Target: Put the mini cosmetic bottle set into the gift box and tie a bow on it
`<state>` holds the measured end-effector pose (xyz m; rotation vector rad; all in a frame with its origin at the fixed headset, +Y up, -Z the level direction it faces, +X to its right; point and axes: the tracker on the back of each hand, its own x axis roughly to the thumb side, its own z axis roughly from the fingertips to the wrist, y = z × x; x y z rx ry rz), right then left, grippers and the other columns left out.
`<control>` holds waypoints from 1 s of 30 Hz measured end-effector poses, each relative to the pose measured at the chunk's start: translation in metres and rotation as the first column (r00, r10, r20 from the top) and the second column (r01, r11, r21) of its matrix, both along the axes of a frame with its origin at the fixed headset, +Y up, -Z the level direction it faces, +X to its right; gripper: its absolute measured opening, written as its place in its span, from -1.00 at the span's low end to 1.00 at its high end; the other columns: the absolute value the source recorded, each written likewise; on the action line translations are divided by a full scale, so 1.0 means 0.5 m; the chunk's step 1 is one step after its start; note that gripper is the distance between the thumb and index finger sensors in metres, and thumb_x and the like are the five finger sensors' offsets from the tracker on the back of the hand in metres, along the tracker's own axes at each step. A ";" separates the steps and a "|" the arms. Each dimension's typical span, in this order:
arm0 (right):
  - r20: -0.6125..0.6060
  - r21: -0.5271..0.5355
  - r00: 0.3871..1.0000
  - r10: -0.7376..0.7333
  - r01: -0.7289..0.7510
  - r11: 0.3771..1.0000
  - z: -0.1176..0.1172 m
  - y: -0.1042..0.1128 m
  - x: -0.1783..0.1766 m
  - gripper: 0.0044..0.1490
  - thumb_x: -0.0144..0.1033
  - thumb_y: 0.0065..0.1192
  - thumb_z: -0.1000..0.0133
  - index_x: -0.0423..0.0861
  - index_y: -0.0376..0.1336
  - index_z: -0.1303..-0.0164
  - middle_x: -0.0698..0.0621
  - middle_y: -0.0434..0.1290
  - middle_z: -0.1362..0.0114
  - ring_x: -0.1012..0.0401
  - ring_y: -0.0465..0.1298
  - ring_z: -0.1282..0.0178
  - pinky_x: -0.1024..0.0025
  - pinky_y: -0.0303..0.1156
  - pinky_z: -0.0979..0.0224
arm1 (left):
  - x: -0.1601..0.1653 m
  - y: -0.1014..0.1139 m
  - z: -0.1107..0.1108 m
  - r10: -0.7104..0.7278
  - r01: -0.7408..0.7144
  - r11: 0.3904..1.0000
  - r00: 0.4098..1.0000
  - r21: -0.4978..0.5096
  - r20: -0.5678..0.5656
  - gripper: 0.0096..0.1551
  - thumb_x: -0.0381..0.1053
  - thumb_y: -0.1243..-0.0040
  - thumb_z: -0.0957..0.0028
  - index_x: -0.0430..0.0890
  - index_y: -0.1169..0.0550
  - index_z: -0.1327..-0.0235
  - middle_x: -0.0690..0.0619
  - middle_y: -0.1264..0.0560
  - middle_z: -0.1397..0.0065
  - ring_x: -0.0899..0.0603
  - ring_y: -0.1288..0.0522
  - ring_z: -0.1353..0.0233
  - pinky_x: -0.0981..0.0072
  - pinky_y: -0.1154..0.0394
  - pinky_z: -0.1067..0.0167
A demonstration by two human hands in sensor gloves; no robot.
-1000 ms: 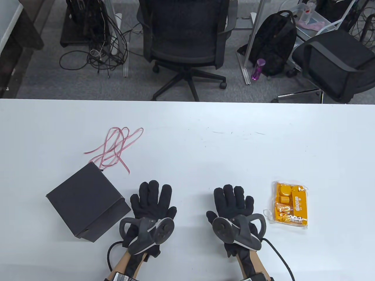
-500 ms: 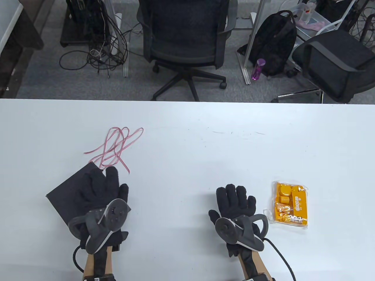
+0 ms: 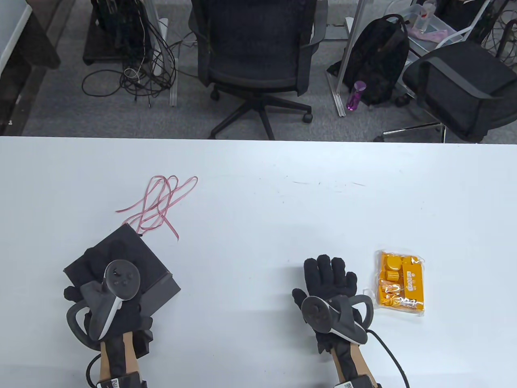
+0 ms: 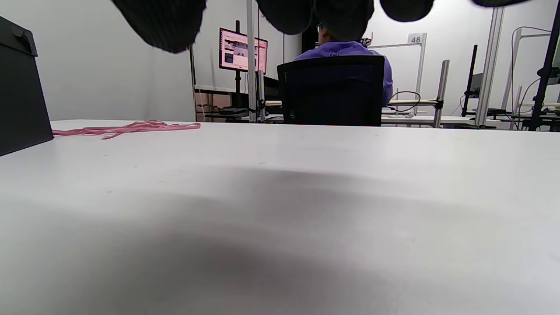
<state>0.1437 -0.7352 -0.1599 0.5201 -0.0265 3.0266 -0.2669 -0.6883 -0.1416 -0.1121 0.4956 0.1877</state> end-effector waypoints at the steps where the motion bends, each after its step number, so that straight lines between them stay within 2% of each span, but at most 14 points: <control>1: 0.004 -0.003 1.000 0.000 0.000 1.000 -0.001 -0.001 0.002 0.01 -0.02 -0.01 -0.31 -0.45 -0.15 -0.69 -0.56 -0.09 -0.66 -0.52 -0.12 -0.50 -0.67 -0.05 -0.31 | 0.001 0.000 -0.001 0.001 -0.001 1.000 1.000 -0.011 0.005 -0.18 0.34 0.31 -0.32 0.05 -0.02 -0.82 -0.38 0.11 -0.78 -0.68 0.09 -0.67 -0.80 0.02 -0.36; 10: 0.036 -0.023 0.999 0.006 -0.005 1.000 -0.008 -0.009 0.013 0.00 -0.02 -0.01 -0.31 -0.45 -0.14 -0.69 -0.57 -0.09 -0.65 -0.52 -0.12 -0.50 -0.66 -0.04 -0.31 | 0.037 0.006 -0.006 0.016 -0.009 0.995 0.997 -0.097 0.074 -0.17 0.30 0.36 -0.33 -0.02 0.06 -0.81 -0.42 0.17 -0.74 -0.71 0.14 -0.64 -0.84 0.02 -0.32; 20: 0.066 -0.045 0.998 0.009 -0.006 0.999 -0.015 -0.017 0.024 0.00 -0.03 -0.01 -0.31 -0.45 -0.14 -0.69 -0.57 -0.09 -0.65 -0.53 -0.12 -0.49 -0.66 -0.04 -0.31 | 0.158 0.011 -0.012 0.024 0.010 0.994 0.953 -0.111 0.303 -0.16 0.30 0.37 -0.33 -0.04 0.08 -0.80 -0.44 0.19 -0.73 -0.72 0.15 -0.63 -0.84 0.03 -0.31; 24: 0.070 -0.048 0.998 0.004 -0.001 0.999 -0.016 -0.017 0.026 0.00 -0.03 -0.01 -0.31 -0.46 -0.14 -0.69 -0.57 -0.09 -0.65 -0.53 -0.12 -0.49 -0.66 -0.04 -0.31 | 0.243 0.014 0.000 -0.005 0.054 0.993 0.901 -0.100 0.434 -0.16 0.30 0.39 -0.33 -0.05 0.08 -0.80 -0.46 0.17 -0.73 -0.72 0.13 -0.63 -0.85 0.01 -0.31; 30: 0.081 -0.050 0.997 -0.012 0.016 0.999 -0.018 -0.017 0.032 -0.01 -0.04 -0.01 -0.31 -0.46 -0.14 -0.69 -0.57 -0.09 -0.65 -0.53 -0.12 -0.49 -0.66 -0.04 -0.31 | 0.369 0.016 0.015 0.022 0.043 0.995 0.775 -0.087 0.632 -0.16 0.31 0.38 -0.32 -0.02 0.09 -0.80 -0.43 0.19 -0.74 -0.71 0.15 -0.64 -0.84 0.04 -0.33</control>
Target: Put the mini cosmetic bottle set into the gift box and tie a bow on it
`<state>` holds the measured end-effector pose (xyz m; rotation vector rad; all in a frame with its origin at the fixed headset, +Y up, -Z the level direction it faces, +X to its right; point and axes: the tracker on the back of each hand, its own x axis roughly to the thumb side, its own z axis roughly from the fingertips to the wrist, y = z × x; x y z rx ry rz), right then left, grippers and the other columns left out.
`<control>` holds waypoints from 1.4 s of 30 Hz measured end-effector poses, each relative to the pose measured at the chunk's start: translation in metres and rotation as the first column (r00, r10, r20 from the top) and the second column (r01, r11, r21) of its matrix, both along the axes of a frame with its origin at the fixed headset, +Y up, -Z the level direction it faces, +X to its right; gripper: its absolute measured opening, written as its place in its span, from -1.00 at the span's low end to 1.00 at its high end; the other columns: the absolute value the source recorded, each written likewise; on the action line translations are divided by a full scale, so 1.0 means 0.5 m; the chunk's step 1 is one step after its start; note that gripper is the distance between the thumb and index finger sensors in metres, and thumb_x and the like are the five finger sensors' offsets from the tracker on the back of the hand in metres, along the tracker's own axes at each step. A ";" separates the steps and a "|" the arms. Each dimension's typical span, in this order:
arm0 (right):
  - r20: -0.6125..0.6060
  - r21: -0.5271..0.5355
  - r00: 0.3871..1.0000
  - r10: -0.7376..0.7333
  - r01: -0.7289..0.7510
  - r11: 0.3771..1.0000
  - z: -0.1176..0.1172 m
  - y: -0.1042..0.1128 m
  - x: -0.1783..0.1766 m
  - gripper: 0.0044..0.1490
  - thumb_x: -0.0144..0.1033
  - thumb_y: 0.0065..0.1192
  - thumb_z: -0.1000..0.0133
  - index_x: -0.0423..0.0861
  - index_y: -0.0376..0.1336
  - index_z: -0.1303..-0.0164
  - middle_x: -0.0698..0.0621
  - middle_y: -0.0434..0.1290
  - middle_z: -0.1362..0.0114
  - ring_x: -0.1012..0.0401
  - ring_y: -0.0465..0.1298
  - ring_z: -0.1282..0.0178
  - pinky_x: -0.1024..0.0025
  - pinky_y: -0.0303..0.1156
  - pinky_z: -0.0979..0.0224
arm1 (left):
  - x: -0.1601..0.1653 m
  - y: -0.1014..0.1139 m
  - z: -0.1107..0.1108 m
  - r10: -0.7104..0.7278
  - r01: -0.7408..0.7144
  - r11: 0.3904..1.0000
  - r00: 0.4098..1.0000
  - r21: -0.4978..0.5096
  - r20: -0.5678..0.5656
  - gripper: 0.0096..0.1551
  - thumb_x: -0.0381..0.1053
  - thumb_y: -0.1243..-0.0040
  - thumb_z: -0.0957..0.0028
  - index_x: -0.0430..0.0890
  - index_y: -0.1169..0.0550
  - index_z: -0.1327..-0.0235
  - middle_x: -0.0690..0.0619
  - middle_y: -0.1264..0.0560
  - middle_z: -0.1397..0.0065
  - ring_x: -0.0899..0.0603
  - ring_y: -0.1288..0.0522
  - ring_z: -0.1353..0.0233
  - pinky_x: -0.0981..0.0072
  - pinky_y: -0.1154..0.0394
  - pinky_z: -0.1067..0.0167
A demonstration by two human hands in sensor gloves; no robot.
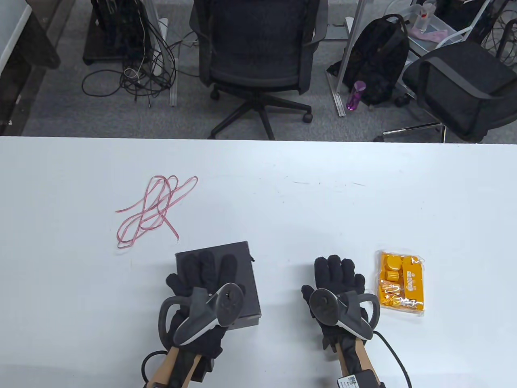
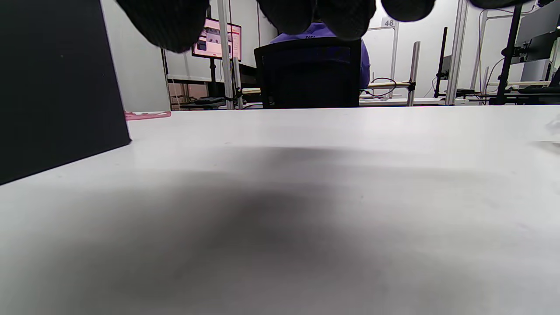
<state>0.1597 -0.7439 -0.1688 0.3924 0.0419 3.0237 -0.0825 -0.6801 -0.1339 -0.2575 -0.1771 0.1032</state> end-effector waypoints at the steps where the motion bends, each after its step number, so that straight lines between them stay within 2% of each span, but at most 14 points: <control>1: 0.001 0.000 1.000 -0.002 0.002 1.000 0.000 0.000 0.001 -0.01 -0.04 -0.01 -0.31 -0.45 -0.14 -0.69 -0.57 -0.09 -0.65 -0.53 -0.12 -0.49 -0.66 -0.04 -0.31 | 0.015 0.000 -0.001 0.002 -0.002 1.000 1.000 0.000 0.017 -0.16 0.31 0.38 -0.32 -0.02 0.09 -0.81 -0.43 0.19 -0.74 -0.71 0.16 -0.64 -0.84 0.04 -0.33; 8: 0.015 -0.002 1.000 -0.021 0.021 1.000 -0.002 -0.002 0.009 -0.01 -0.04 -0.01 -0.31 -0.46 -0.14 -0.68 -0.58 -0.09 -0.64 -0.53 -0.11 -0.49 -0.66 -0.04 -0.31 | 0.107 0.005 -0.025 -0.007 0.008 1.000 0.992 -0.006 0.122 -0.15 0.31 0.39 -0.32 -0.01 0.10 -0.80 -0.43 0.20 -0.74 -0.70 0.16 -0.64 -0.83 0.04 -0.33; 18: 0.021 -0.020 0.999 -0.026 0.027 0.999 -0.004 -0.004 0.012 -0.02 -0.05 -0.01 -0.31 -0.46 -0.14 -0.68 -0.57 -0.08 -0.65 -0.53 -0.11 -0.49 -0.66 -0.04 -0.31 | 0.121 0.006 -0.047 0.002 -0.004 1.000 0.992 0.011 0.126 -0.15 0.34 0.38 -0.31 0.02 0.09 -0.81 -0.40 0.19 -0.75 -0.69 0.16 -0.66 -0.82 0.04 -0.34; 22: 0.026 -0.034 0.999 -0.035 0.036 0.999 -0.004 -0.007 0.013 -0.07 -0.12 -0.04 -0.32 -0.46 -0.13 -0.68 -0.57 -0.08 -0.64 -0.53 -0.11 -0.49 -0.66 -0.04 -0.30 | 0.088 0.014 -0.052 0.042 -0.049 0.997 0.994 0.065 0.102 -0.14 0.34 0.35 -0.30 -0.02 0.04 -0.81 -0.40 0.12 -0.76 -0.67 0.09 -0.67 -0.76 -0.04 -0.39; 25: 0.033 -0.035 0.997 -0.076 0.077 0.996 -0.005 -0.003 0.016 -0.13 -0.20 -0.07 -0.33 -0.46 -0.11 -0.67 -0.57 -0.06 -0.64 -0.51 -0.07 -0.49 -0.65 -0.02 -0.31 | 0.027 0.022 -0.048 0.192 -0.196 0.975 0.980 0.100 0.049 -0.14 0.31 0.32 -0.31 -0.05 0.04 -0.80 -0.42 0.12 -0.74 -0.67 0.06 -0.66 -0.73 -0.07 -0.40; 27: 0.047 -0.038 0.987 -0.151 0.153 0.988 -0.005 0.003 0.021 -0.17 -0.23 -0.08 -0.33 -0.48 -0.06 -0.64 -0.57 0.00 -0.62 -0.49 0.05 -0.45 -0.54 0.10 -0.32 | -0.022 0.018 -0.041 0.327 -0.327 0.941 0.945 0.086 0.018 -0.12 0.32 0.30 -0.31 -0.07 0.03 -0.80 -0.43 0.12 -0.74 -0.67 0.03 -0.65 -0.70 -0.11 -0.41; 30: 0.075 -0.031 0.935 -0.347 0.350 0.936 -0.004 0.011 0.030 -0.23 -0.29 -0.13 -0.32 -0.48 -0.02 -0.62 -0.56 0.07 -0.59 -0.43 0.18 -0.40 -0.42 0.21 -0.32 | -0.091 -0.009 -0.030 0.542 -0.538 0.839 0.839 0.084 -0.049 -0.15 0.26 0.28 -0.34 -0.12 0.02 -0.79 -0.45 0.09 -0.73 -0.67 -0.04 -0.64 -0.67 -0.17 -0.40; 32: 0.092 -0.056 0.853 -0.514 0.520 0.852 -0.002 0.012 0.035 -0.24 -0.30 -0.16 -0.33 -0.47 -0.03 -0.63 -0.56 0.08 -0.59 -0.41 0.22 -0.39 -0.39 0.24 -0.31 | -0.125 -0.034 -0.023 0.653 -0.647 0.757 0.750 0.085 -0.106 -0.16 0.24 0.26 -0.34 -0.14 0.01 -0.78 -0.46 0.05 -0.72 -0.66 -0.10 -0.62 -0.64 -0.20 -0.40; 35: 0.119 -0.115 0.701 -0.704 0.714 0.691 0.002 0.007 0.038 -0.22 -0.27 -0.20 -0.34 -0.47 -0.07 -0.65 -0.57 0.06 -0.60 -0.43 0.20 -0.41 -0.43 0.22 -0.32 | -0.157 -0.085 -0.016 0.781 -0.779 0.621 0.605 0.088 -0.156 -0.20 0.19 0.25 -0.35 -0.15 0.00 -0.77 -0.47 0.02 -0.70 -0.65 -0.14 -0.61 -0.63 -0.22 -0.39; 37: 0.145 -0.152 0.574 -0.806 0.818 0.555 0.005 -0.001 0.039 -0.21 -0.24 -0.27 -0.35 -0.44 -0.11 -0.68 -0.57 0.03 -0.61 -0.44 0.18 -0.43 -0.46 0.20 -0.33 | -0.167 -0.118 -0.011 0.847 -0.847 0.523 0.504 0.093 -0.166 -0.20 0.19 0.28 -0.35 -0.14 0.01 -0.77 -0.47 0.02 -0.70 -0.65 -0.15 -0.60 -0.62 -0.23 -0.38; 38: 0.159 -0.177 0.497 -0.853 0.864 0.470 0.006 -0.006 0.038 -0.20 -0.22 -0.30 -0.35 -0.41 -0.14 -0.70 -0.57 0.01 -0.62 -0.45 0.17 -0.44 -0.47 0.19 -0.33 | -0.168 -0.138 -0.008 0.887 -0.890 0.444 0.422 0.099 -0.185 -0.21 0.19 0.28 -0.35 -0.12 0.00 -0.77 -0.46 0.01 -0.70 -0.64 -0.16 -0.60 -0.62 -0.23 -0.38; 39: 0.171 -0.197 0.450 -0.877 0.887 0.417 0.007 -0.011 0.037 -0.19 -0.19 -0.33 -0.35 -0.38 -0.18 -0.72 -0.57 -0.01 -0.64 -0.45 0.15 -0.46 -0.48 0.18 -0.34 | -0.167 -0.151 -0.006 0.911 -0.920 0.383 0.360 0.087 -0.203 -0.24 0.19 0.29 -0.35 -0.07 -0.01 -0.77 -0.46 -0.01 -0.70 -0.64 -0.17 -0.60 -0.62 -0.24 -0.38; 41: 0.183 -0.229 0.399 -0.898 0.906 0.356 0.007 -0.019 0.032 -0.16 -0.13 -0.39 -0.35 -0.34 -0.25 -0.74 -0.58 -0.07 -0.66 -0.46 0.12 -0.48 -0.50 0.15 -0.36 | -0.160 -0.175 -0.006 0.935 -0.960 0.278 0.265 0.022 -0.237 -0.26 0.20 0.31 -0.35 0.01 0.01 -0.77 -0.44 0.01 -0.71 -0.63 -0.15 -0.61 -0.62 -0.22 -0.38; 42: 0.183 -0.240 0.395 -0.900 0.906 0.348 0.007 -0.021 0.031 -0.15 -0.11 -0.42 -0.35 -0.32 -0.28 -0.75 -0.58 -0.10 -0.67 -0.47 0.10 -0.49 -0.51 0.14 -0.36 | -0.156 -0.181 -0.006 0.937 -0.968 0.250 0.241 0.001 -0.251 -0.26 0.21 0.32 -0.35 0.04 0.04 -0.77 -0.43 0.03 -0.72 -0.63 -0.13 -0.62 -0.62 -0.22 -0.39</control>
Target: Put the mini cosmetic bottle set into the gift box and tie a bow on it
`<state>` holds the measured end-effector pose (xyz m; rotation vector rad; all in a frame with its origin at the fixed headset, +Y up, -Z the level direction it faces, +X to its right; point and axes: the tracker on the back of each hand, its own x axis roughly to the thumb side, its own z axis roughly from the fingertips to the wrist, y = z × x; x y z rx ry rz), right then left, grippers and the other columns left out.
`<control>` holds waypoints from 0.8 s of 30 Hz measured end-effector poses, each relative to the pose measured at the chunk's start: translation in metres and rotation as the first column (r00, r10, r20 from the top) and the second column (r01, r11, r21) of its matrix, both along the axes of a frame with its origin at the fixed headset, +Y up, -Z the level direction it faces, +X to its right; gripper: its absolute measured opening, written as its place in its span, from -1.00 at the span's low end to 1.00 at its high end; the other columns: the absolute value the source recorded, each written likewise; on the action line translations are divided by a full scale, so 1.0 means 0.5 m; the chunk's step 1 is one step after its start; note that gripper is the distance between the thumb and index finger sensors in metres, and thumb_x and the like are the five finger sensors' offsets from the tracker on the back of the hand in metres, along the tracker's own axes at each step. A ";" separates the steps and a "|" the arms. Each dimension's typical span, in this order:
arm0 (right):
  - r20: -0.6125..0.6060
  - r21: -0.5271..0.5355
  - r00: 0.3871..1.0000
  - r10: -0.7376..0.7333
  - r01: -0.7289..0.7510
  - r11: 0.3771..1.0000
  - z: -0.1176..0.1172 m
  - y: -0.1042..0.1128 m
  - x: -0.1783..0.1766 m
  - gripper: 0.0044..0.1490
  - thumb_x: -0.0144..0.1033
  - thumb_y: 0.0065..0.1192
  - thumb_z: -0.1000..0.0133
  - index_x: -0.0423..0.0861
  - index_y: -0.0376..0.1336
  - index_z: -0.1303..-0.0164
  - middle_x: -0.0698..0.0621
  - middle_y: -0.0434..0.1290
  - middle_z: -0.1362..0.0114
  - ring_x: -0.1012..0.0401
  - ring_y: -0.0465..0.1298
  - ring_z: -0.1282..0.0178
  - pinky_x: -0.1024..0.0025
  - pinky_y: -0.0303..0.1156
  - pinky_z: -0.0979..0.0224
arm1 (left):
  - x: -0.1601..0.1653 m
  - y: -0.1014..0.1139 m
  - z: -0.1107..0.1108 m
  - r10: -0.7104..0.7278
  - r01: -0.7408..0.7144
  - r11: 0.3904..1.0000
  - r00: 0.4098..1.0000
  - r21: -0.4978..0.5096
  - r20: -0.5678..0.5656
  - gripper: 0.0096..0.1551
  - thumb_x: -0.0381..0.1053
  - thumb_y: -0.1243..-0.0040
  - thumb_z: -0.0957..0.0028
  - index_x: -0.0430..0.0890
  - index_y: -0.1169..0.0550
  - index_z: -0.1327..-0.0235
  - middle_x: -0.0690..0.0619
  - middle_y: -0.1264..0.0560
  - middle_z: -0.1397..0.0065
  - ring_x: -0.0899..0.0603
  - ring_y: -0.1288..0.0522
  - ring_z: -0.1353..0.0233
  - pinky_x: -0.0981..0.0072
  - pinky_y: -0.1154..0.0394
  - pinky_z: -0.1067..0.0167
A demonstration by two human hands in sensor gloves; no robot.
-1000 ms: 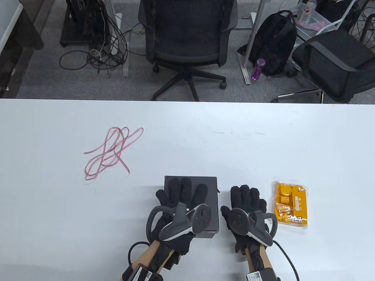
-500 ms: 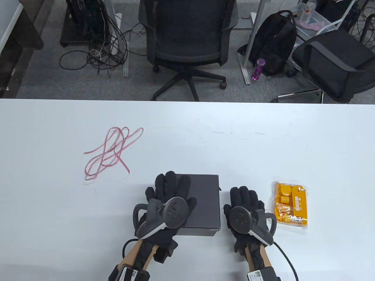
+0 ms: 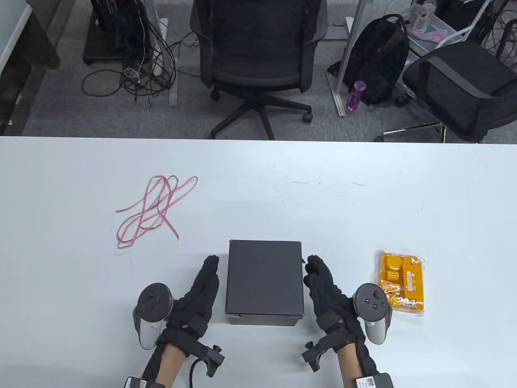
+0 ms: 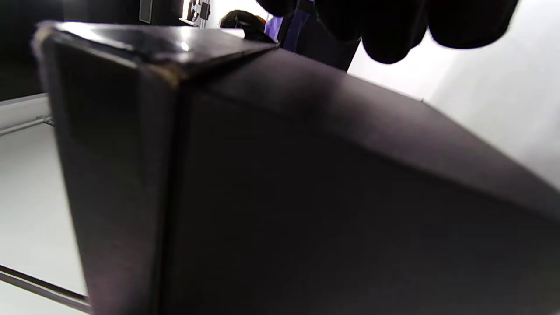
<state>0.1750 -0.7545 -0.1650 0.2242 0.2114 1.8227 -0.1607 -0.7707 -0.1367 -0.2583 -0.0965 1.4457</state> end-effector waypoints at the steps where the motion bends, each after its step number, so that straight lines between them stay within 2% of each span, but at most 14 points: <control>1: -0.013 -0.001 1.000 0.000 0.000 1.000 0.000 -0.003 -0.002 -0.15 -0.09 -0.45 -0.35 -0.29 -0.31 -0.75 -0.58 -0.12 -0.67 -0.47 0.09 -0.50 -0.53 0.13 -0.36 | 0.006 -0.008 -0.001 0.038 -0.038 0.999 0.999 -0.019 0.023 -0.27 0.21 0.33 -0.35 0.06 0.05 -0.77 -0.43 0.04 -0.73 -0.63 -0.11 -0.63 -0.63 -0.21 -0.39; 6: -0.032 -0.005 0.999 0.009 -0.009 1.000 0.001 -0.007 -0.010 -0.18 -0.09 -0.48 -0.35 -0.20 -0.32 -0.77 -0.56 -0.13 -0.69 -0.47 0.09 -0.52 -0.54 0.13 -0.37 | 0.027 -0.021 -0.001 0.049 -0.046 0.998 0.997 -0.042 0.067 -0.29 0.21 0.38 -0.35 0.13 0.10 -0.75 -0.42 0.06 -0.73 -0.63 -0.10 -0.64 -0.62 -0.20 -0.40; 12: -0.043 -0.012 0.999 0.007 -0.008 1.000 0.003 -0.013 -0.021 -0.20 -0.12 -0.50 -0.35 -0.18 -0.35 -0.77 -0.56 -0.11 -0.68 -0.47 0.07 -0.52 -0.53 0.13 -0.38 | 0.034 -0.017 0.005 0.022 -0.021 0.999 0.998 -0.027 0.055 -0.29 0.20 0.42 -0.35 0.10 0.12 -0.75 -0.43 0.06 -0.72 -0.63 -0.10 -0.63 -0.61 -0.21 -0.40; 18: -0.045 -0.043 0.998 -0.046 0.044 0.998 0.005 -0.009 -0.024 -0.20 -0.16 -0.47 -0.36 -0.24 -0.33 -0.76 -0.60 -0.13 -0.67 -0.51 0.02 -0.51 -0.54 0.11 -0.38 | 0.039 -0.016 0.007 0.020 -0.018 1.000 0.998 -0.022 0.062 -0.30 0.19 0.45 -0.35 0.09 0.15 -0.74 -0.45 0.08 -0.72 -0.64 -0.08 -0.63 -0.61 -0.21 -0.40; 24: -0.044 -0.042 0.998 -0.052 0.050 0.998 0.002 -0.004 -0.023 -0.20 -0.21 -0.44 -0.35 -0.29 -0.30 -0.75 -0.65 -0.09 -0.63 -0.56 0.07 -0.46 -0.48 0.20 -0.36 | 0.039 -0.003 0.002 0.003 -0.004 1.000 0.997 0.008 0.079 -0.29 0.18 0.45 -0.35 0.06 0.15 -0.74 -0.53 0.06 -0.68 -0.71 -0.10 -0.58 -0.60 -0.23 -0.39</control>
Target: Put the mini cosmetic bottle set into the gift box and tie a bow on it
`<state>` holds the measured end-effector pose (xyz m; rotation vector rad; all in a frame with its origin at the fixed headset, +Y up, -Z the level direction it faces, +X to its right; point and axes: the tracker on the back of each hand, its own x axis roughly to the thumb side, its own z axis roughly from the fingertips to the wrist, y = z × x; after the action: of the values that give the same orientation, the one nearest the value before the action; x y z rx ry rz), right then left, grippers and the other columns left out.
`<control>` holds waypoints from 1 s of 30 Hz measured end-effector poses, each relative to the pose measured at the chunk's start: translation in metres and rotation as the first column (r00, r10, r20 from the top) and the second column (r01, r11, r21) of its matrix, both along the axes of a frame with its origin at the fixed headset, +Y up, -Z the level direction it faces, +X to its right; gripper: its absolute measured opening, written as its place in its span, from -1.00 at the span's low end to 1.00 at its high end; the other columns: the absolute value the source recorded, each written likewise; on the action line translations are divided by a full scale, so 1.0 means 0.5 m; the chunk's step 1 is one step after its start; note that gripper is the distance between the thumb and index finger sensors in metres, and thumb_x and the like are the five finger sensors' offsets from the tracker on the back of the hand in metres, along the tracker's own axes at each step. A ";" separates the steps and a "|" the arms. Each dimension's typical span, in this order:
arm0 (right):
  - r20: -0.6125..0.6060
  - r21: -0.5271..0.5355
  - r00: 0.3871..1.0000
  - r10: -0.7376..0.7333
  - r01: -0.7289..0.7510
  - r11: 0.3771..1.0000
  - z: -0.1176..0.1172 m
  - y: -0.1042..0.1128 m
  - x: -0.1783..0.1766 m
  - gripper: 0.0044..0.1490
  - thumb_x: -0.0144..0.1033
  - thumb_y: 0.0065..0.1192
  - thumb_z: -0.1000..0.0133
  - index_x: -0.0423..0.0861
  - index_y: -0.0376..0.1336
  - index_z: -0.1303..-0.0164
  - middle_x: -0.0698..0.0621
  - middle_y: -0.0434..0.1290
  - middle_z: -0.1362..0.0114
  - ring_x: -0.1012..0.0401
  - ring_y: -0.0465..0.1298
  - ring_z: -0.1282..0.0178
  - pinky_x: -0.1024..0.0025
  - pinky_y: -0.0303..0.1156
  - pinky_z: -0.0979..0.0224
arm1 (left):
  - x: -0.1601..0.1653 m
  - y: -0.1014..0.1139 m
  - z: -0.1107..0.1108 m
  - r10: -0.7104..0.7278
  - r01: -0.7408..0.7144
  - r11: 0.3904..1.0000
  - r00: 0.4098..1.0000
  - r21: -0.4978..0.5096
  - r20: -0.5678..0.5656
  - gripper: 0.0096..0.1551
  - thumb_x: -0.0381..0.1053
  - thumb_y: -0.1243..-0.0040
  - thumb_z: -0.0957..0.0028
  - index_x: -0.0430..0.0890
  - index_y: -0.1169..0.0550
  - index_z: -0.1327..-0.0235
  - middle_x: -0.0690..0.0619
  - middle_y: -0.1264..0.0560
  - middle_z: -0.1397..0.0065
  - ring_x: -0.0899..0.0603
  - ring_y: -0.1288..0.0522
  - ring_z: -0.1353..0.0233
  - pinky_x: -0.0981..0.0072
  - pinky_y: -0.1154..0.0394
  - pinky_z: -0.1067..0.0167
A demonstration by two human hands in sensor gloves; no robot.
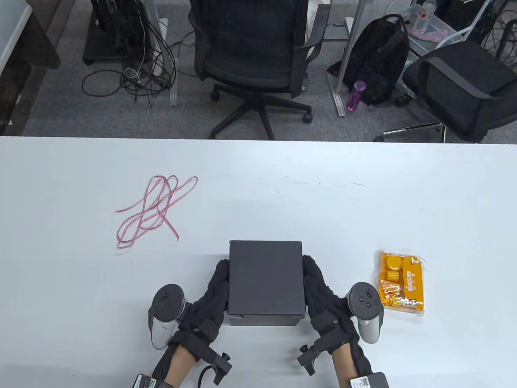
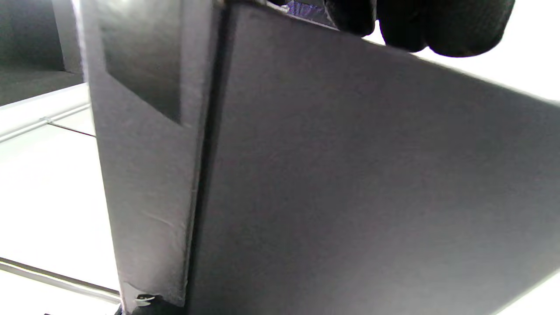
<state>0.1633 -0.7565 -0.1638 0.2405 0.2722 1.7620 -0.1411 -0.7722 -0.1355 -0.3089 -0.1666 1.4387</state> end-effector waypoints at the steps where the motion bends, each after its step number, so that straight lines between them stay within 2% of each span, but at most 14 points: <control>1: -0.005 -0.010 1.000 -0.012 0.012 1.000 0.000 0.000 -0.001 -0.20 -0.21 -0.44 -0.35 -0.29 -0.30 -0.75 -0.66 -0.10 -0.63 -0.57 0.07 -0.46 -0.48 0.21 -0.36 | -0.001 0.002 0.000 -0.001 0.001 1.000 1.000 0.003 0.001 -0.29 0.18 0.45 -0.35 0.06 0.15 -0.74 -0.54 0.06 -0.68 -0.71 -0.10 -0.58 -0.61 -0.24 -0.38; 6: -0.010 0.001 1.000 0.004 -0.004 1.000 0.000 0.004 -0.001 -0.20 -0.19 -0.44 -0.35 -0.29 -0.29 -0.74 -0.67 -0.08 -0.62 -0.57 0.09 -0.44 -0.47 0.23 -0.35 | -0.002 0.002 0.001 -0.002 0.002 1.000 1.000 0.003 0.006 -0.30 0.20 0.47 -0.34 0.09 0.16 -0.73 -0.55 0.06 -0.67 -0.73 -0.10 -0.57 -0.62 -0.24 -0.37; 16: -0.031 0.023 0.999 0.032 -0.031 0.999 0.003 0.012 0.003 -0.21 -0.12 -0.47 -0.35 -0.13 -0.32 -0.77 -0.76 -0.03 -0.56 -0.63 0.15 -0.37 -0.48 0.30 -0.28 | -0.003 0.006 0.004 0.006 -0.006 1.000 1.000 0.011 0.031 -0.31 0.24 0.51 -0.31 0.21 0.21 -0.70 -0.61 0.07 -0.65 -0.76 -0.09 -0.55 -0.64 -0.24 -0.37; 23: -0.052 0.040 0.998 0.040 -0.038 0.998 0.007 0.021 0.001 -0.22 -0.11 -0.51 -0.35 -0.09 -0.39 -0.77 -0.65 -0.22 -0.67 -0.63 -0.15 -0.47 -0.62 0.04 -0.34 | -0.008 0.023 0.005 -0.018 0.017 0.998 1.000 0.057 0.014 -0.30 0.24 0.50 -0.32 0.20 0.18 -0.72 -0.53 0.06 -0.70 -0.75 -0.05 -0.58 -0.66 -0.20 -0.37; 30: -0.052 0.084 0.998 0.027 -0.022 0.996 0.010 0.040 0.003 -0.22 -0.11 -0.51 -0.35 -0.08 -0.38 -0.77 -0.65 -0.23 -0.67 -0.62 -0.17 -0.48 -0.63 0.02 -0.34 | -0.005 0.051 0.010 -0.078 0.080 0.987 0.997 0.143 -0.020 -0.30 0.24 0.50 -0.32 0.19 0.16 -0.73 -0.51 0.15 -0.70 -0.76 0.03 -0.58 -0.68 -0.16 -0.37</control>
<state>0.1649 -0.7367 -0.1590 0.3452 0.2408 1.7953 -0.1439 -0.7465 -0.1306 -0.1854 -0.2427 1.3426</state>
